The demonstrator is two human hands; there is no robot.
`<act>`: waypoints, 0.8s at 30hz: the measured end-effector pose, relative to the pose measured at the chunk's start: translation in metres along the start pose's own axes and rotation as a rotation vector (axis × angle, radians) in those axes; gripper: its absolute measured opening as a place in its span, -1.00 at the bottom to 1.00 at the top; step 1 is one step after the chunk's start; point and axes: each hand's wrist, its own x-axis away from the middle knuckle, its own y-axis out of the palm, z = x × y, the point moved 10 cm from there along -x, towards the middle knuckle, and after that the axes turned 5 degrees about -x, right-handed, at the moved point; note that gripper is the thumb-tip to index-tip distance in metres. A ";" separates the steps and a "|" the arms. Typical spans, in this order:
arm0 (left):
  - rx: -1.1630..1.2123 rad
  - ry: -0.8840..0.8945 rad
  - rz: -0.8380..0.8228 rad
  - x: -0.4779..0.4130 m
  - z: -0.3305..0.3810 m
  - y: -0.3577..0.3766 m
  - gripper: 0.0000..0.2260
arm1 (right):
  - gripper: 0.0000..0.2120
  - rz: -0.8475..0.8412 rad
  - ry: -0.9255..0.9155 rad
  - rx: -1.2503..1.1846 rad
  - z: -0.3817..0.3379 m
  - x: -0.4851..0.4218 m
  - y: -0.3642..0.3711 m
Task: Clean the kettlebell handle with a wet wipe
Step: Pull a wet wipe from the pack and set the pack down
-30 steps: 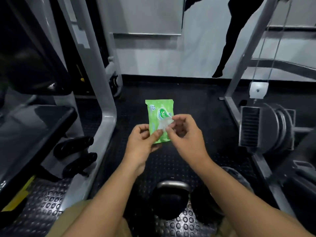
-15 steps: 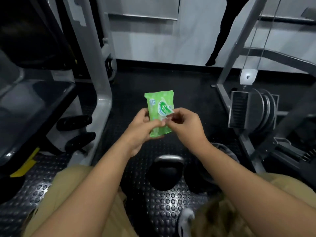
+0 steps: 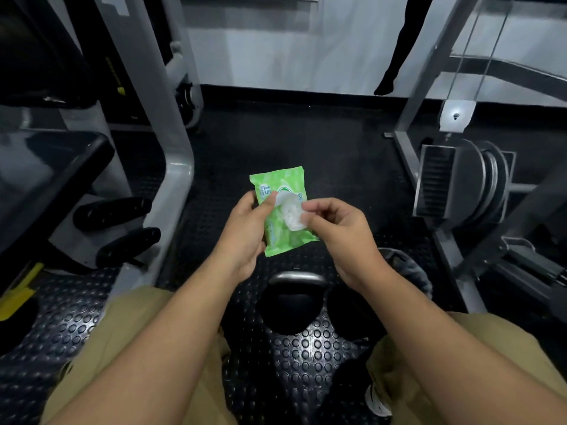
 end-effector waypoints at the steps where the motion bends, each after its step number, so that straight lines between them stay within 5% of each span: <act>1: 0.003 -0.002 0.006 -0.003 -0.002 0.002 -0.80 | -0.85 0.006 0.018 -0.035 0.004 -0.002 -0.003; 13: -0.076 -0.064 0.031 -0.036 -0.024 0.005 -0.79 | -0.65 -0.026 0.095 0.036 0.037 -0.036 -0.008; 18: -0.092 -0.047 0.035 -0.042 -0.024 0.003 -0.80 | -0.90 -0.004 0.022 0.207 0.037 -0.047 -0.007; 24: -0.094 -0.043 0.083 -0.043 -0.022 -0.004 -0.82 | -0.93 -0.039 -0.129 0.240 0.023 -0.045 0.002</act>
